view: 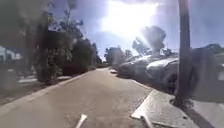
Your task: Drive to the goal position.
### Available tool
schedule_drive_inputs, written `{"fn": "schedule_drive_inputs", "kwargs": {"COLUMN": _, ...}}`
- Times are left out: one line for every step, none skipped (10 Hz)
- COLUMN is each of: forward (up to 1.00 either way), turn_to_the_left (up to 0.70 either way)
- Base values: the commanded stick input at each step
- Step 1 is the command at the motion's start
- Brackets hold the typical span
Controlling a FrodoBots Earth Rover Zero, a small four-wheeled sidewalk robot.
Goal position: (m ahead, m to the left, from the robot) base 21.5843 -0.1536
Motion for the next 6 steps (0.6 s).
{"fn": "schedule_drive_inputs", "kwargs": {"forward": 0.85, "turn_to_the_left": 0.27}}
{"fn": "schedule_drive_inputs", "kwargs": {"forward": 0.85, "turn_to_the_left": 0.15}}
{"fn": "schedule_drive_inputs", "kwargs": {"forward": 0.85, "turn_to_the_left": 0.03}}
{"fn": "schedule_drive_inputs", "kwargs": {"forward": 0.85, "turn_to_the_left": 0.00}}
{"fn": "schedule_drive_inputs", "kwargs": {"forward": 0.85, "turn_to_the_left": 0.00}}
{"fn": "schedule_drive_inputs", "kwargs": {"forward": 0.85, "turn_to_the_left": 0.00}}
